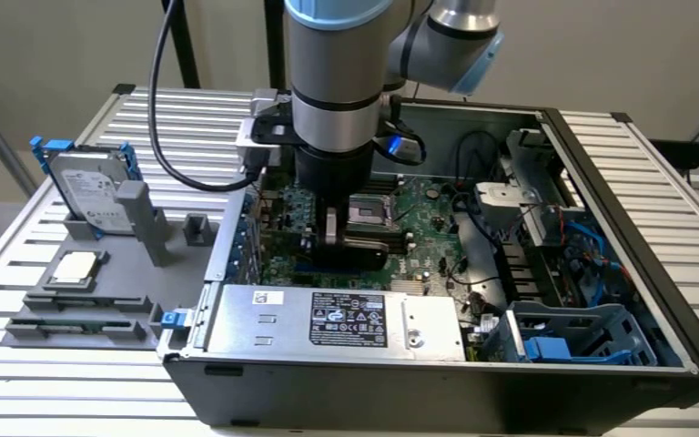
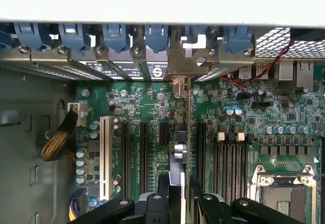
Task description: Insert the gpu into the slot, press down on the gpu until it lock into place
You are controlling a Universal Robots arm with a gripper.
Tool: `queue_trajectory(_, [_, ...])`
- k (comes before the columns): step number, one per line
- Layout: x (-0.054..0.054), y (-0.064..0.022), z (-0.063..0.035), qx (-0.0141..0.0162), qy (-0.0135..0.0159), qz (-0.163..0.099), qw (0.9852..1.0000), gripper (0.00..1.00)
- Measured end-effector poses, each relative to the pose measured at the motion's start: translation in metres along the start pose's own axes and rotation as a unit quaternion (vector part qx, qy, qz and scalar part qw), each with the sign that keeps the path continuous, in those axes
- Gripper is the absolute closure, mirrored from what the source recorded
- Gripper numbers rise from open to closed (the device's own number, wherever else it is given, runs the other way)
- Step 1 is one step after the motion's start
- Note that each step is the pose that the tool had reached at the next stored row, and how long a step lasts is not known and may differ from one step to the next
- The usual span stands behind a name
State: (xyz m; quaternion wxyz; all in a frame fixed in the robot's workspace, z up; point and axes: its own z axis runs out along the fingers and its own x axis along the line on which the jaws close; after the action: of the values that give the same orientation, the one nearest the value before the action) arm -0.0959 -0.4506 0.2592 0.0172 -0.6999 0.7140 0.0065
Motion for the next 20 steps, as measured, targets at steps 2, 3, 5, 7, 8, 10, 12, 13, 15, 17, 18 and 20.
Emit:
queue_trajectory(2, [-0.0001,0.0,-0.0013,0.0,0.0,0.0,1.0,0.74])
queue_trajectory(3, [-0.0002,-0.0001,-0.0014,0.0,0.0,0.0,1.0,0.74])
queue_trajectory(5, [-0.0002,-0.0001,-0.0014,0.0001,-0.0001,0.0,1.0,0.74])
queue_trajectory(7, [-0.0002,-0.0001,-0.0015,0.0,0.0,0.0,1.0,0.74])
queue_trajectory(8, [-0.0002,-0.0001,-0.0015,0.0,0.0001,0.0,1.0,0.74])
queue_trajectory(10, [-0.0003,-0.0001,-0.0011,0.0,0.0001,0.0,1.0,0.74])
queue_trajectory(12, [-0.0003,-0.0001,-0.0002,0.0,0.0,0.0,1.0,0.74])
queue_trajectory(13, [-0.0003,-0.0001,0.0002,0.0,0.0001,0.0,1.0,0.74])
queue_trajectory(15, [-0.0003,-0.0001,0.0012,0.0001,0.0001,0.0,1.0,0.74])
queue_trajectory(17, [-0.0004,-0.0001,0.0019,0.0001,0.0001,-0.001,1.0,0.74])
queue_trajectory(18, [-0.0004,0.0,0.002,0.0001,0.0001,0.0,1.0,0.74])
queue_trajectory(20, [-0.0007,0.0,0.0021,0.0006,0.0,0.0,1.0,0.74])
